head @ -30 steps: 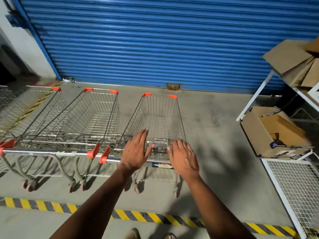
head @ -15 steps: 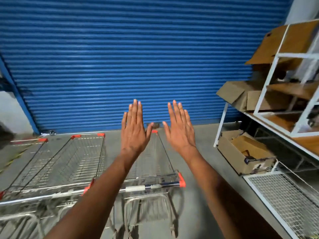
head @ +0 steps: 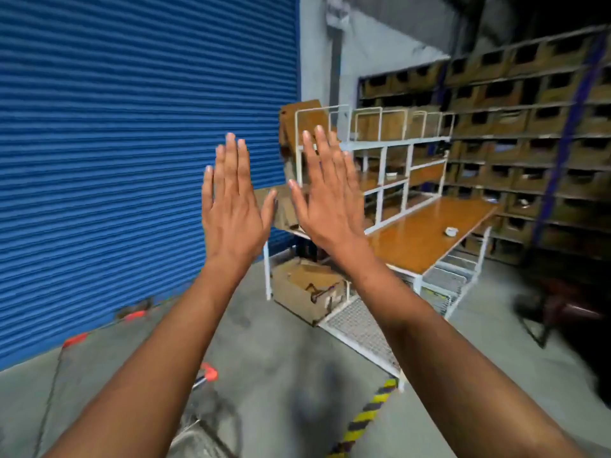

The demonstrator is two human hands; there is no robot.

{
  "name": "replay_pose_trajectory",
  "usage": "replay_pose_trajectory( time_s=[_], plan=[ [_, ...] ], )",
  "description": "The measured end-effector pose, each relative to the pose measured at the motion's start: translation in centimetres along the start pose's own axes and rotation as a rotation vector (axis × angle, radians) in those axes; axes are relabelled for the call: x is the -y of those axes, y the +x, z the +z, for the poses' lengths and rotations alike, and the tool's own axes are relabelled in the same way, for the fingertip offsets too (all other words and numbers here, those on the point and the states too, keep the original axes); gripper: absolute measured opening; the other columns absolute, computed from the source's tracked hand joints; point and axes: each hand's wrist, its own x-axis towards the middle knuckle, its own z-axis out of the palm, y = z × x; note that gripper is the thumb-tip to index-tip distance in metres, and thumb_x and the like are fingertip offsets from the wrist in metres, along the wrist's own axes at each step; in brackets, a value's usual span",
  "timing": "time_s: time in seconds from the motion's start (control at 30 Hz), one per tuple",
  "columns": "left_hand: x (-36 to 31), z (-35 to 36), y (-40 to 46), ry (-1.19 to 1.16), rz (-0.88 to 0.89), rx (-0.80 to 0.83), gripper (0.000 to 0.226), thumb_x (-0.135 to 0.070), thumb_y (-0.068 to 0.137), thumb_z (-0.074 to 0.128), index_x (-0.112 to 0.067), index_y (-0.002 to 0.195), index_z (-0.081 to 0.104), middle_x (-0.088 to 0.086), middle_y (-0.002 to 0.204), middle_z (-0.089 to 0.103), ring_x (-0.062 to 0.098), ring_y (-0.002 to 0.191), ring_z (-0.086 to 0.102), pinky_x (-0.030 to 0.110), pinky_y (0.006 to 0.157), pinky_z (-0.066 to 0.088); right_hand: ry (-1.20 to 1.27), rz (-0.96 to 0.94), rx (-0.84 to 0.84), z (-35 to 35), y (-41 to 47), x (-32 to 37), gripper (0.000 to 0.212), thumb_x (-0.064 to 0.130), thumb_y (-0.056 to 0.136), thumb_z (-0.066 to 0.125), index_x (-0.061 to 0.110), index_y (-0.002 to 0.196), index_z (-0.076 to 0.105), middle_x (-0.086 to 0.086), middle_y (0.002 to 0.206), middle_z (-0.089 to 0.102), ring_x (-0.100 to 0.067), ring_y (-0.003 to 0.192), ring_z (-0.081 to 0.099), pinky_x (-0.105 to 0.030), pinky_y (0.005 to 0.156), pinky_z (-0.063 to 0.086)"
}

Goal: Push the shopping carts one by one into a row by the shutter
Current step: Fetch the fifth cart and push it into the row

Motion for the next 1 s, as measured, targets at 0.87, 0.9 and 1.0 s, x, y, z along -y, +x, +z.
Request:
replay_pose_trajectory(
  time_s=[0.87,0.9,1.0],
  plan=[
    [-84.8,-16.6,-19.6,-0.981,0.491,0.201,0.084,-0.054,0.105,0.038,-0.009,0.161,-0.007,0.009,0.17,-0.006,0.022,0.157,-0.003,0.047,0.125,0.015,-0.856,0.573,0.141,-58.8,-37.9,-57.7,0.07,0.053,0.11,0.03,0.022,0.167,0.004,-0.006,0.175,0.001,-0.019,0.161,-0.005,-0.047,0.129,0.011],
    [-86.9,-17.2,-20.8,-0.98,0.513,0.217,0.084,-0.054,0.105,0.037,-0.009,0.161,-0.007,0.009,0.17,-0.007,0.022,0.157,-0.003,0.047,0.125,0.015,-0.855,0.595,0.154,-60.0,-39.4,-59.1,0.07,0.052,0.11,0.03,0.023,0.167,0.003,-0.005,0.175,0.0,-0.018,0.161,-0.006,-0.047,0.129,0.011],
    [-92.1,-18.1,-23.6,-0.983,0.575,0.276,0.087,-0.055,0.105,0.039,-0.008,0.16,-0.008,0.01,0.17,-0.008,0.021,0.157,-0.004,0.047,0.124,0.016,-0.843,0.662,0.191,-62.5,-43.1,-62.8,0.071,0.051,0.111,0.032,0.025,0.167,-0.002,-0.004,0.176,-0.002,-0.017,0.161,-0.008,-0.047,0.129,0.011]
  ],
)
